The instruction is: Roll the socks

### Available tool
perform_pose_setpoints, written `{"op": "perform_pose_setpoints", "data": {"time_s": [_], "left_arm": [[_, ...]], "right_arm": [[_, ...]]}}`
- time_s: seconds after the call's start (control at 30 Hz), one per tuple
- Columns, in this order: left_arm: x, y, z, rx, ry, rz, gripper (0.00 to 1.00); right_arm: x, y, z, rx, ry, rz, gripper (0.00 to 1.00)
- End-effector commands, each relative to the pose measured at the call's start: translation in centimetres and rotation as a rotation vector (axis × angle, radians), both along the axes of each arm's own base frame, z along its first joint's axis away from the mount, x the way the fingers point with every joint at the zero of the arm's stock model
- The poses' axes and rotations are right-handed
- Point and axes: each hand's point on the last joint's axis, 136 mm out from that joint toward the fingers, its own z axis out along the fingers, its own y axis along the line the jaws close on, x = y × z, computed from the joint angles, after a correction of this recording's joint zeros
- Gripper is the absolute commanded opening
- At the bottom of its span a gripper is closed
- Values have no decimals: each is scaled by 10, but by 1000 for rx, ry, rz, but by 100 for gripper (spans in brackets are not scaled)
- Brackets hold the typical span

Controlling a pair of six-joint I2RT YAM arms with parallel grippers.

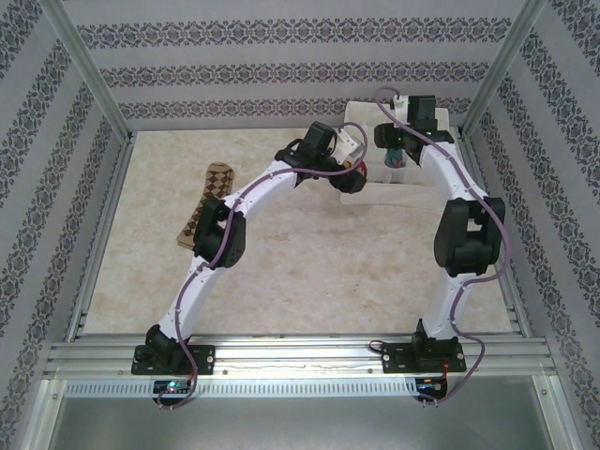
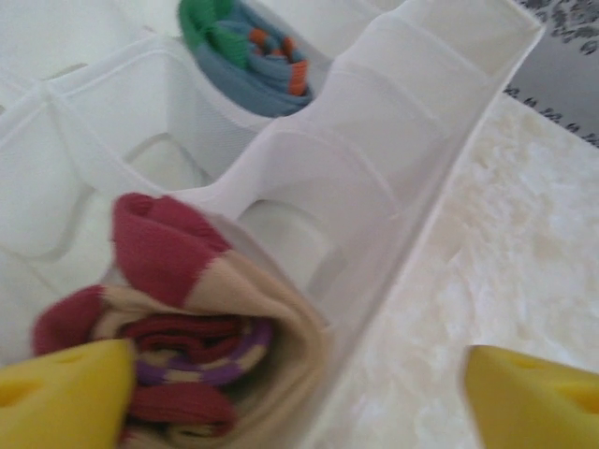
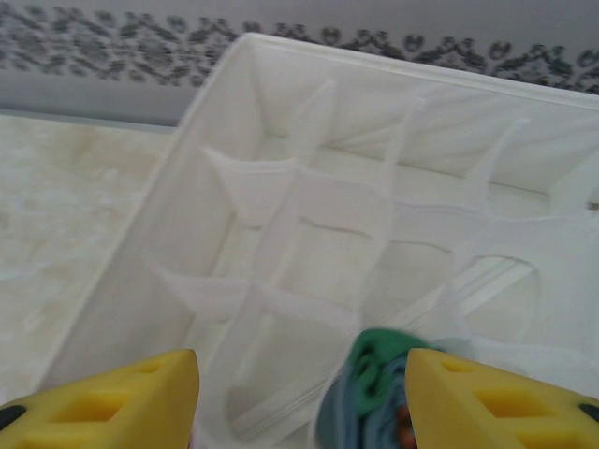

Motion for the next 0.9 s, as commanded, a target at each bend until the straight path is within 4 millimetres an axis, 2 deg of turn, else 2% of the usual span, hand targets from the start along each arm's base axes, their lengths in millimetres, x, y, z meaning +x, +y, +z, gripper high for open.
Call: {"op": "perform_pose_setpoints", "data": {"time_s": [0.0,0.17,0.27,0.37,0.47,0.57,0.67,0.8,0.87], "left_arm": [[-4,19,65,-67,-37,-6,100],[-9,51,100,-79,-64,51,99],[-17,83,109,-115,-73,113,100],[-23,133,113,-182,-133,274,99],[-43,194,105,-183,-200,461,99],[-66,255,88,-58,-205,635,99],[-92,324,70,107,-131,869,99],[-130,390,48,227,8,1056,99],[-148,415,40,230,68,1144,99]], "right_arm": [[-22,16,26,-7,-28,4,60],[-51,47,31,4,-22,35,60],[-69,68,29,25,-11,55,59],[-86,95,23,34,4,83,58],[-101,131,15,32,21,128,58],[-112,178,2,36,43,195,57],[-122,236,-15,21,67,285,56],[-134,328,-39,47,99,436,52],[-141,370,-50,80,107,517,48]]}}
